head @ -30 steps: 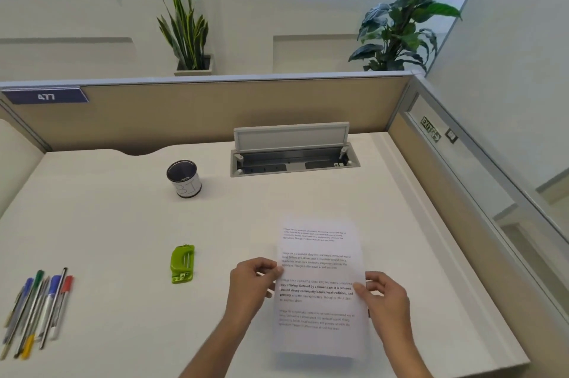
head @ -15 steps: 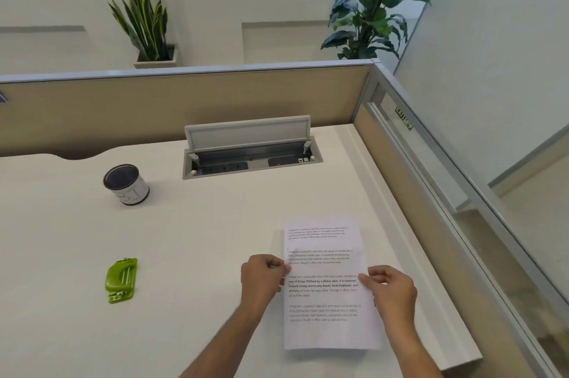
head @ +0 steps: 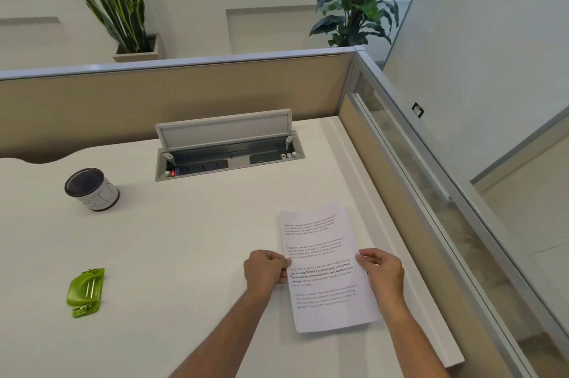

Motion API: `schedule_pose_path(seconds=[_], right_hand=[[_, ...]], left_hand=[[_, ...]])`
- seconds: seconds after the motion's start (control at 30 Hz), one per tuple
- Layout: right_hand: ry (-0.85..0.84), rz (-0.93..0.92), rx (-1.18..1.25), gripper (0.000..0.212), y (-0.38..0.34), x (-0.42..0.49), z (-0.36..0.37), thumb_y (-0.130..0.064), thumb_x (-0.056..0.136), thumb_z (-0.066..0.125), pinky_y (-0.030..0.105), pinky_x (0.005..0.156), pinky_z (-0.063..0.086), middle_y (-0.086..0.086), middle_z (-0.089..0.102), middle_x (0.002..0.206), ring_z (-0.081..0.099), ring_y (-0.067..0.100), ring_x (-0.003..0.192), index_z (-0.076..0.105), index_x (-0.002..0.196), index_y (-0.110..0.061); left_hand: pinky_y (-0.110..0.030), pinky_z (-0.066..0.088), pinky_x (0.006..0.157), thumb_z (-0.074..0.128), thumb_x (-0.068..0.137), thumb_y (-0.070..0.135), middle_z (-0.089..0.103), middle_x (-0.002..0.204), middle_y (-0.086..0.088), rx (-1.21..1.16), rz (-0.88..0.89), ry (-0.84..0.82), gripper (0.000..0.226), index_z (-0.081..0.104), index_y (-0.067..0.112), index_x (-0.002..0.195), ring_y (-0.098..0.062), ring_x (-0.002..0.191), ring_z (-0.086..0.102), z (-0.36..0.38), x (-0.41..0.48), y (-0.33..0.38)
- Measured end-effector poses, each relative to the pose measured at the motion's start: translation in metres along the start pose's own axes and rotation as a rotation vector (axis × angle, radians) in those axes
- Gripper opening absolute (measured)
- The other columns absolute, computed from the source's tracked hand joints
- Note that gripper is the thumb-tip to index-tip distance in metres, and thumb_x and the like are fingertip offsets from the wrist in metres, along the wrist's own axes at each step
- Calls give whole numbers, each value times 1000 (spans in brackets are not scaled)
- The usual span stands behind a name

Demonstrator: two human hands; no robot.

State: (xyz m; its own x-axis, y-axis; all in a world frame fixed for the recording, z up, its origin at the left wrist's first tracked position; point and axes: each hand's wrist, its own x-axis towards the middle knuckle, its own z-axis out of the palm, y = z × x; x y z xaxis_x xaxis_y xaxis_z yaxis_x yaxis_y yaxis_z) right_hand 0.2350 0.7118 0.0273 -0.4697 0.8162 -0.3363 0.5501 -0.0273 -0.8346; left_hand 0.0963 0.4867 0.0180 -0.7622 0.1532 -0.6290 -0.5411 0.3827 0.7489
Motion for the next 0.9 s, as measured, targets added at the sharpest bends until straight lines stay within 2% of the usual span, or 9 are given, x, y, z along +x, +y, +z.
schedule_pose_path(seconds=[0.13,0.23,0.37,0.43,0.53,0.7,0.8,0.9], right_hand=[[-9,3,-27,7,5,15,2,-9,88,84,32,74,55,5,79,86,75,25,85,82,93,-13],[-12,3,-64,7,6,21,7,-10,87,85,35,79,57,1,79,86,75,23,85,83,92,-13],[4,17,-117,5,4,25,15,-12,84,87,30,69,53,-2,79,81,75,21,82,83,87,-14],[8,26,-150,5,5,26,18,-13,83,87,32,69,55,-3,79,78,75,21,81,83,85,-16],[14,20,-204,7,8,27,21,-15,83,88,35,71,59,-6,79,75,75,18,77,82,81,-18],[21,10,-276,12,8,29,25,-18,84,87,31,63,55,-7,77,71,72,15,72,79,75,-20],[22,7,-303,17,5,31,27,-17,85,86,30,61,53,-6,75,68,71,16,70,76,71,-20],[18,22,-323,21,3,31,27,-15,83,86,31,61,54,-5,74,67,71,17,68,73,67,-18]], left_hand=[[-38,69,61,90,81,8,81,69,-13,22,-19,28,14,78,1,79,-26,57,75,4,6,-2],[-37,69,62,90,81,9,81,69,-12,27,-25,35,14,78,1,80,-34,66,81,4,9,-3],[-42,70,65,90,81,7,81,70,-14,20,-38,22,13,79,0,80,-40,75,81,2,14,-4],[-42,70,65,90,81,6,81,70,-15,24,-41,20,13,79,-1,79,-41,75,81,1,16,-4],[-42,70,65,89,81,6,81,70,-13,39,-44,16,14,78,-3,80,-37,72,81,0,18,-4],[-42,70,64,88,81,8,81,67,-9,96,-40,26,16,76,-3,82,-28,63,81,3,22,-4],[-42,70,62,88,81,8,80,64,-8,127,-36,38,18,74,-4,83,-26,61,81,5,22,-2],[-41,69,59,89,80,9,79,62,-9,150,-28,46,23,71,-3,81,-31,61,80,5,23,-3]])
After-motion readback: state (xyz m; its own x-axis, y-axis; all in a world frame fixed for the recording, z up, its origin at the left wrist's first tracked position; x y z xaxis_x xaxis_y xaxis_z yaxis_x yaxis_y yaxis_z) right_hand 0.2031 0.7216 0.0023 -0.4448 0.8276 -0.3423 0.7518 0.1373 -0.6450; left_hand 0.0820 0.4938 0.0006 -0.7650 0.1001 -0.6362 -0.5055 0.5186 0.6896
